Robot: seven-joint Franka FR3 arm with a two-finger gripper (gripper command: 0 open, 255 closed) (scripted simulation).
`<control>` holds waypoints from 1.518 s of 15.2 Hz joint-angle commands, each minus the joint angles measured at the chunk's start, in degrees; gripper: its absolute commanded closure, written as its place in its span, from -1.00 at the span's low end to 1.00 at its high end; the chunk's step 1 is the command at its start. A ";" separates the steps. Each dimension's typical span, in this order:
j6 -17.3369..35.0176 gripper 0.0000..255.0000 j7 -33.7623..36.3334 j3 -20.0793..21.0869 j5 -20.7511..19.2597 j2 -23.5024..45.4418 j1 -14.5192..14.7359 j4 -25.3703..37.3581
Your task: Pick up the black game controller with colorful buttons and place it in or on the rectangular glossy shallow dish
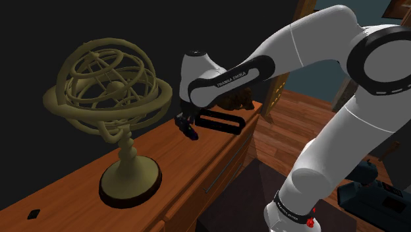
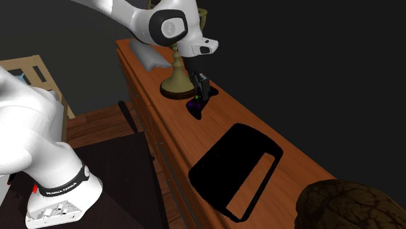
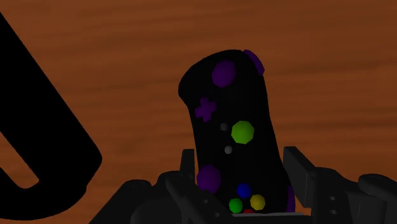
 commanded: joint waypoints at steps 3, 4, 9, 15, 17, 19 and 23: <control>-0.77 1.00 -3.62 -1.99 0.61 -1.22 -1.13 -0.08; -0.46 1.00 -5.19 -2.94 0.69 -1.39 -1.72 -0.40; 0.88 1.00 -13.01 -7.71 0.95 -1.32 -4.72 -0.95; 2.05 1.00 -22.41 -13.26 1.50 0.69 -8.28 0.64; 2.31 1.00 -25.56 -15.02 1.86 1.80 -9.45 1.70; 2.49 1.00 -28.73 -16.73 2.34 3.11 -10.59 3.03; 2.55 1.00 -35.37 -19.99 3.83 6.47 -12.96 6.63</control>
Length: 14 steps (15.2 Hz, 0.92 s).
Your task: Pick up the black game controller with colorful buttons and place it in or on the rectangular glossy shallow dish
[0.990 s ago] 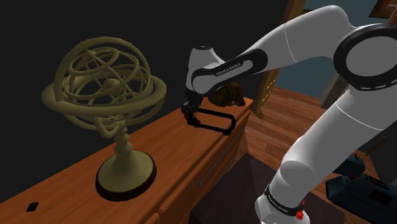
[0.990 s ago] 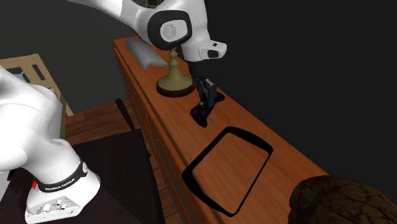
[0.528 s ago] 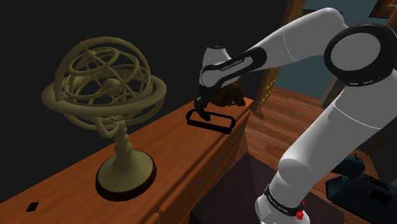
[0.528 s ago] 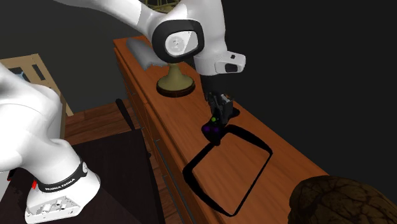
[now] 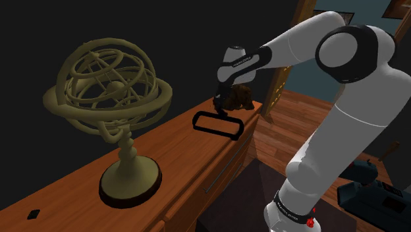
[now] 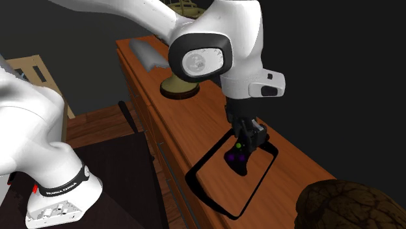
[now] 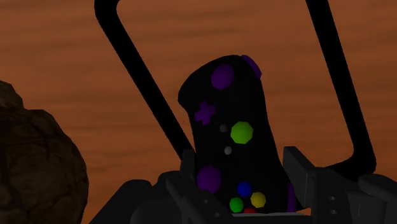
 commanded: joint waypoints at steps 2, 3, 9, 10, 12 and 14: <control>1.82 1.00 -1.48 -0.68 0.38 1.77 -0.52 0.03; 2.59 1.00 -1.47 -0.68 0.40 2.18 -0.53 -0.33; 7.22 1.00 -1.46 -0.72 0.55 4.92 -0.59 -2.23; 7.98 1.00 -1.47 -0.72 0.59 5.42 -0.60 -2.51; 9.48 1.00 -1.48 -0.71 0.66 6.42 -0.63 -3.00; 9.48 1.00 -1.48 -0.71 0.66 6.42 -0.63 -3.00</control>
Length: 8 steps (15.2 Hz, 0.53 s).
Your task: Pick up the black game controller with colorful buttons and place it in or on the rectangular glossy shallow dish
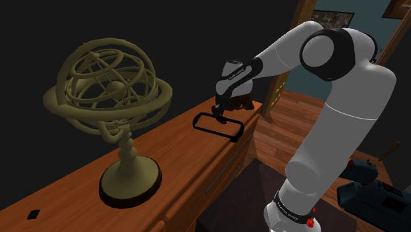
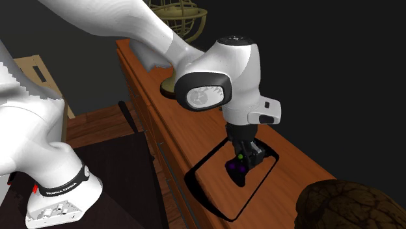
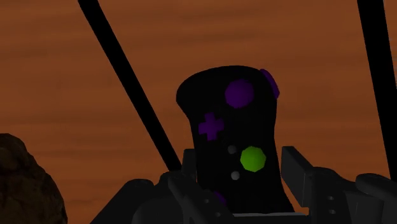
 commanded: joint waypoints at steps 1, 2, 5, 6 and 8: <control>0.09 1.00 0.02 -0.03 0.00 0.12 -0.03 -0.08; 0.09 1.00 0.02 -0.03 0.00 0.12 -0.03 -0.08; 0.09 1.00 0.02 -0.02 0.00 0.12 -0.03 -0.08; 0.09 1.00 0.02 -0.02 0.00 0.12 -0.03 -0.08; 0.08 -1.00 0.02 -0.02 0.00 0.11 -0.03 -0.08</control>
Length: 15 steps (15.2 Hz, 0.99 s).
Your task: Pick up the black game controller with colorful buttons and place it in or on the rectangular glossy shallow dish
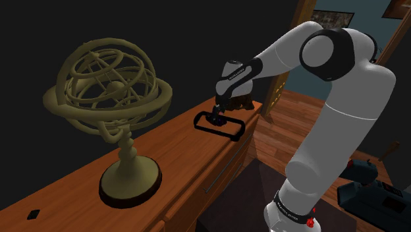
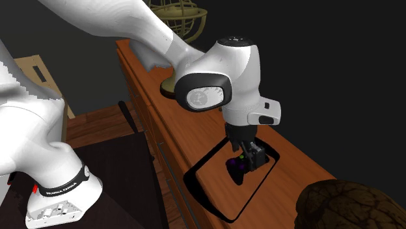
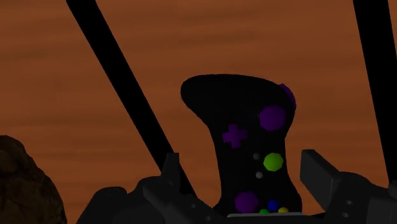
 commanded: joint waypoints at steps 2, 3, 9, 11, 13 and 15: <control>0.00 -1.00 0.00 0.00 0.00 0.00 0.00 0.00; 0.00 -1.00 0.00 0.00 0.00 0.00 0.00 0.00; -6.89 -1.00 0.43 0.16 -0.58 -5.88 0.18 1.02; -6.89 -1.00 0.43 0.16 -0.58 -5.88 0.18 1.02; -6.89 -1.00 0.43 0.16 -0.58 -5.88 0.18 1.02; -6.89 -1.00 0.43 0.16 -0.58 -5.88 0.18 1.02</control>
